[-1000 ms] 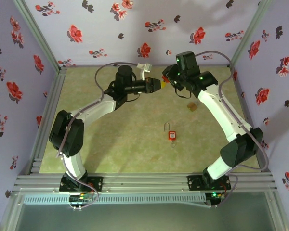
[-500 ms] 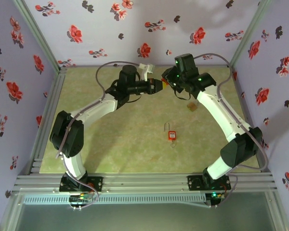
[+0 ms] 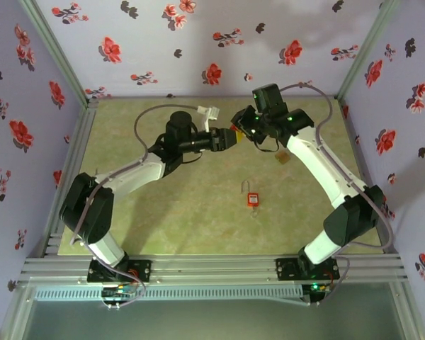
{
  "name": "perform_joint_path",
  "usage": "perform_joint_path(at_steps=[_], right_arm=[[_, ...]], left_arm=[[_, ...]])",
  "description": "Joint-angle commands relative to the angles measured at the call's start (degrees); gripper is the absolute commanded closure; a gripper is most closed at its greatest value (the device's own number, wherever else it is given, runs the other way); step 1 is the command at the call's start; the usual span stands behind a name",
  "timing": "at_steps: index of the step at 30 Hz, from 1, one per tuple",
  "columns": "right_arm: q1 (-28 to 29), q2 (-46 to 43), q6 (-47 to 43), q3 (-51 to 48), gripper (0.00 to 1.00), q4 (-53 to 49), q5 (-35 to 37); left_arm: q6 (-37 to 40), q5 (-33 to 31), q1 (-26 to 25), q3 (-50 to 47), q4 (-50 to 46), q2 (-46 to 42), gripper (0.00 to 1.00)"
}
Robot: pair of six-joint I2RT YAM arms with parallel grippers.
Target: Unlock with the key
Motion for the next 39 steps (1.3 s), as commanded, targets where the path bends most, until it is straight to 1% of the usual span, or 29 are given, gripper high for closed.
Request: perform_joint_path(at_steps=[1, 5, 7, 14, 20, 27, 31, 34, 39], right_arm=[[1.8, 0.7, -2.4, -0.4, 1.0, -11.0, -7.2], [1.7, 1.5, -3.1, -0.1, 1.0, -11.5, -6.9], [1.8, 1.7, -3.1, 0.0, 1.0, -11.4, -6.6], [1.7, 2.0, -3.3, -0.3, 1.0, -11.7, -6.1], [1.6, 2.1, -3.4, -0.1, 1.0, -11.9, -5.3], [1.1, 2.1, -3.6, -0.2, 1.0, -12.6, -3.9], [1.1, 2.2, -3.9, -0.2, 1.0, -13.2, -3.1], [1.1, 2.3, -3.9, -0.2, 1.0, -13.2, -2.8], [1.2, 2.6, -4.1, 0.3, 1.0, -13.5, -2.4]], left_arm=[[-0.9, -6.9, 1.1, -2.6, 9.5, -3.0, 0.45], [-1.1, -7.6, 0.9, -6.3, 8.9, -5.3, 0.45], [-0.3, -7.4, 0.6, -6.7, 7.0, -5.9, 0.46], [1.3, -7.0, -1.3, -8.0, 2.8, -6.8, 0.54], [2.9, -7.0, -3.6, -8.9, -2.1, -7.8, 0.54], [-0.2, -10.7, -3.8, -14.8, 0.0, -11.8, 0.52], [-1.4, -11.2, -3.7, -16.8, 1.5, -13.3, 0.51], [-1.5, -10.3, -4.3, -16.8, 1.2, -12.9, 0.55], [-3.4, -9.6, -6.2, -16.3, 3.1, -10.3, 0.56]])
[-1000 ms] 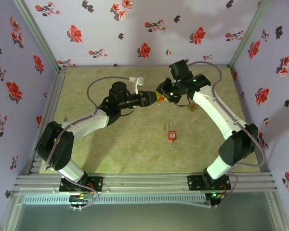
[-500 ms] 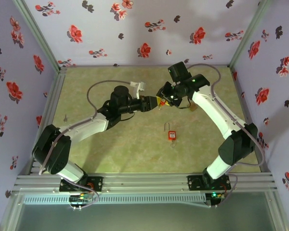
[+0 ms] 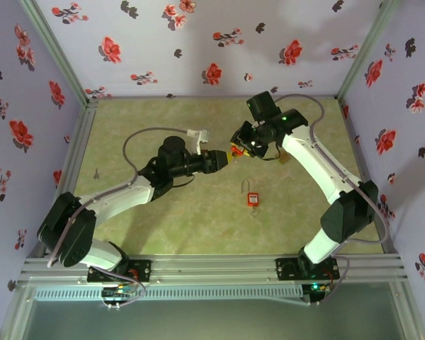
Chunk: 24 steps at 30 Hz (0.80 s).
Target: Unlock with the key
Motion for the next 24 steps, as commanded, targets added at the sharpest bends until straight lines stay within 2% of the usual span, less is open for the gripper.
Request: perform_joint_path(at_steps=[1, 9, 18, 24], right_arm=[[0.5, 0.6, -1.2, 0.3, 1.0, -1.3, 1.4], [1.0, -0.2, -0.9, -0.7, 1.0, -1.0, 1.7], [1.1, -1.1, -1.0, -1.6, 1.0, -1.0, 1.8], [1.3, -1.2, -0.9, -1.5, 1.0, -0.8, 1.9]], left_arm=[[-2.3, 0.3, -1.6, 0.1, 4.2, 2.0, 0.56], [-4.2, -1.2, -2.8, 2.8, 5.5, 5.9, 0.66], [-3.7, -2.5, -2.7, 2.6, 4.8, 5.5, 0.71], [-4.3, -2.4, -2.8, 2.3, 5.5, 5.7, 0.83]])
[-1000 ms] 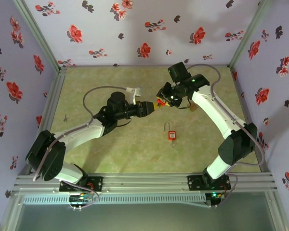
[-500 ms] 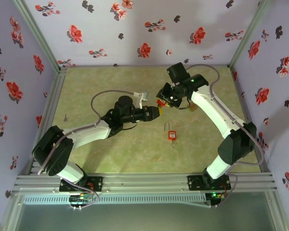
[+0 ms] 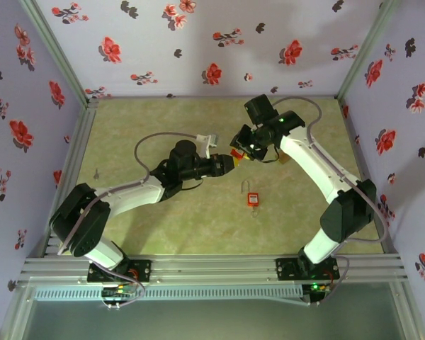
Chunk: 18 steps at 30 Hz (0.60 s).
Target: Unlock with the key
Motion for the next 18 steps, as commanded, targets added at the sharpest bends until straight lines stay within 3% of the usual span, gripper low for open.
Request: perform_joint_path(at_steps=[1, 8, 18], right_arm=[[0.7, -1.3, -0.9, -0.1, 1.0, -0.4, 1.1], [1.4, -1.5, -0.4, -0.6, 1.0, -0.1, 1.2], [4.9, -1.7, 4.1, -3.8, 1.0, 3.7, -1.9]], left_arm=[[-0.1, -0.8, -0.2, 1.4, 2.2, -0.1, 0.86], [-0.6, -1.0, 0.2, 2.1, 1.4, 0.1, 1.0], [4.4, -3.2, 0.3, 9.2, -3.1, 2.8, 1.0]])
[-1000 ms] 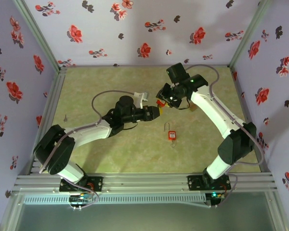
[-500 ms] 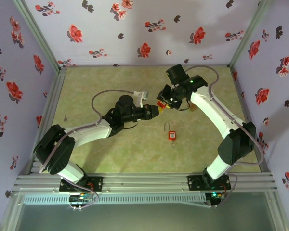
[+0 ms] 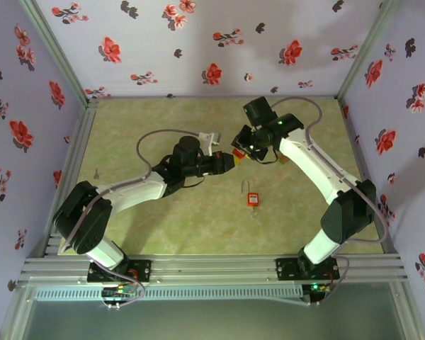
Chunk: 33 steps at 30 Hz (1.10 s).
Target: Unlock with the key
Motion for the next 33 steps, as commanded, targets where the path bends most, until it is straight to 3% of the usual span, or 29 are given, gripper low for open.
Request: perform_joint_path(at_steps=[1, 7, 12, 18, 24, 33], right_arm=[[4.2, -1.3, 3.2, -1.5, 1.0, 0.5, -6.4], [3.0, -1.4, 3.2, -2.1, 1.0, 0.3, -7.5], [1.3, -0.6, 1.6, -0.5, 1.0, -2.0, -8.0], [1.2, 0.2, 1.5, -0.4, 1.0, -2.2, -9.0], [1.0, 0.6, 1.3, -0.2, 1.0, -2.2, -9.4], [0.1, 1.0, 0.5, -0.3, 1.0, -2.3, -10.3]], left_arm=[[3.5, -3.1, 0.1, 5.2, 3.2, 1.3, 1.0], [10.5, -6.5, -0.6, 6.6, -0.8, 0.6, 1.0], [23.0, -14.7, -4.6, 7.7, -13.5, -2.3, 1.0], [37.7, -29.0, -11.8, 12.0, -26.3, -2.3, 1.0], [46.7, -39.1, -16.4, 15.4, -30.5, -0.9, 1.0], [59.2, -45.2, -20.5, 19.7, -33.6, 2.3, 1.0]])
